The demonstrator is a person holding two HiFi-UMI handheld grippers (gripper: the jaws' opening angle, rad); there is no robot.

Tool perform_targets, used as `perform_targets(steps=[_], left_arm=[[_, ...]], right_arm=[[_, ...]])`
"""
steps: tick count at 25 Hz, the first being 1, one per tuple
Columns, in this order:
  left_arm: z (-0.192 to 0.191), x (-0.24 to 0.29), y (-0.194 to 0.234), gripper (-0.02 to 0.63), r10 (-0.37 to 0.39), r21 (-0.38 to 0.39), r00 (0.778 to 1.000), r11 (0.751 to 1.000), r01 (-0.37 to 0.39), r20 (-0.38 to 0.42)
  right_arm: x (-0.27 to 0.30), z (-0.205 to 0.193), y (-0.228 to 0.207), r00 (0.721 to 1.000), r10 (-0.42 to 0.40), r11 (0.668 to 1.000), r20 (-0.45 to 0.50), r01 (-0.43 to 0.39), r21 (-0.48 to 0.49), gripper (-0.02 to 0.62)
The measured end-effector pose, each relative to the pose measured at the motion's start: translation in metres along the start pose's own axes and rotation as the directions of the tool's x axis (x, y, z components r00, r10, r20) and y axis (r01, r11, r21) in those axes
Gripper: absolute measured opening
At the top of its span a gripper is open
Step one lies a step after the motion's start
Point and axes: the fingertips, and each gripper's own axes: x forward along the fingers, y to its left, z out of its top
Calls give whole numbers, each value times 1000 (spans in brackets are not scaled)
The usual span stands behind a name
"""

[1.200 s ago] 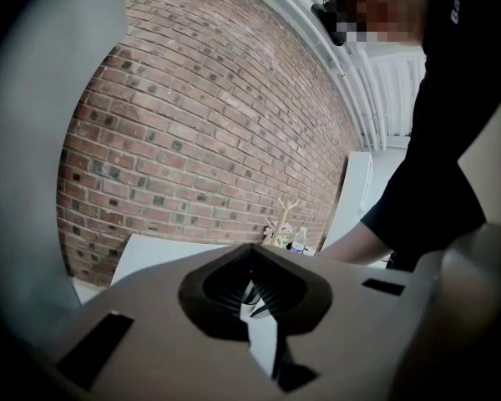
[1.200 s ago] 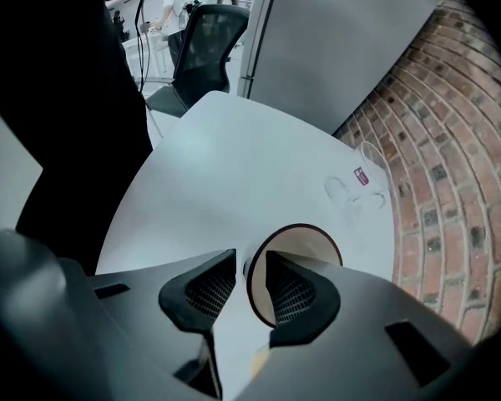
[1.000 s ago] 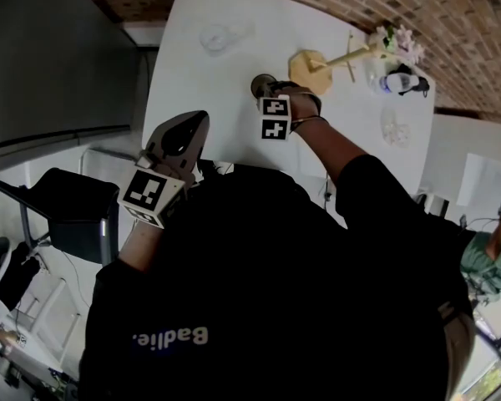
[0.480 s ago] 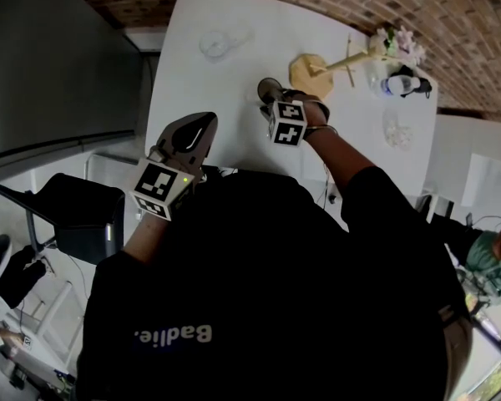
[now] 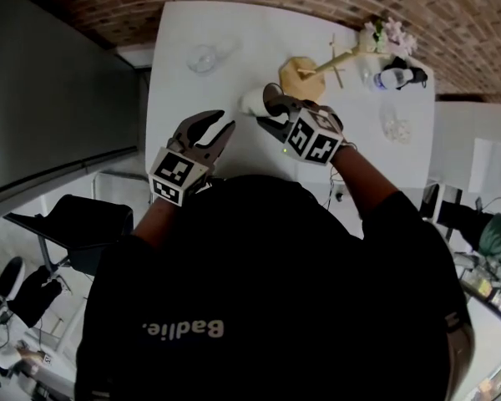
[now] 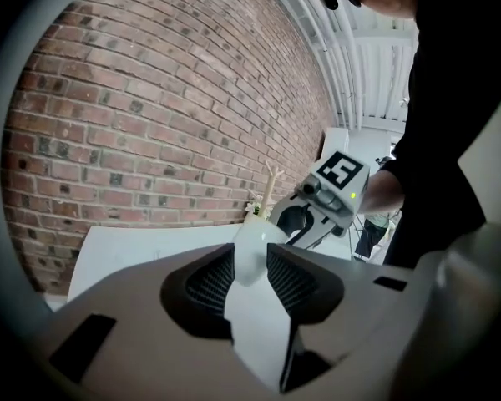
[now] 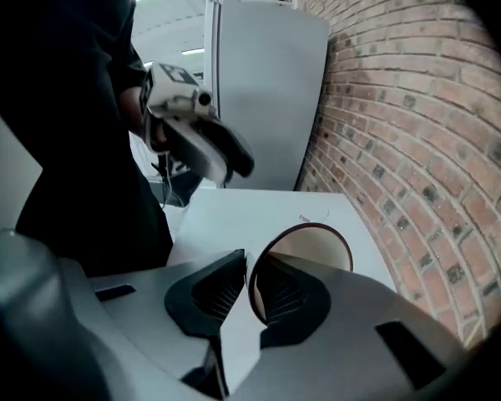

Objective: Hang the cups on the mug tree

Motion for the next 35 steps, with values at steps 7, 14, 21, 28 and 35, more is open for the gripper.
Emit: perform_targets(steps=[7,14,21,28,35], left_arm=[[-21,32,0,255,-60,87,993,994,69,-99],[-5,54,-12,276,-168,159,984,972,175,-57],[-9,65,-22,236,-242,237,964,936,261,-106],[-21,84,4,228,-139,271,965,942,198,-223],[-24,106,20,227,-124,271,931,936,225,-343]], right_arm=[[-50,48,1,991,15,999,132,-11,-35,66],[-73,75,20,942,123,992,313,-112,-54,64],[-72,55,12,896,127,990,425,-140,1,66],[-56,24,-23,823,-47,973,567,-91,213,97],[-47,-2,-53,676,-176,878,716,-221,425,120]])
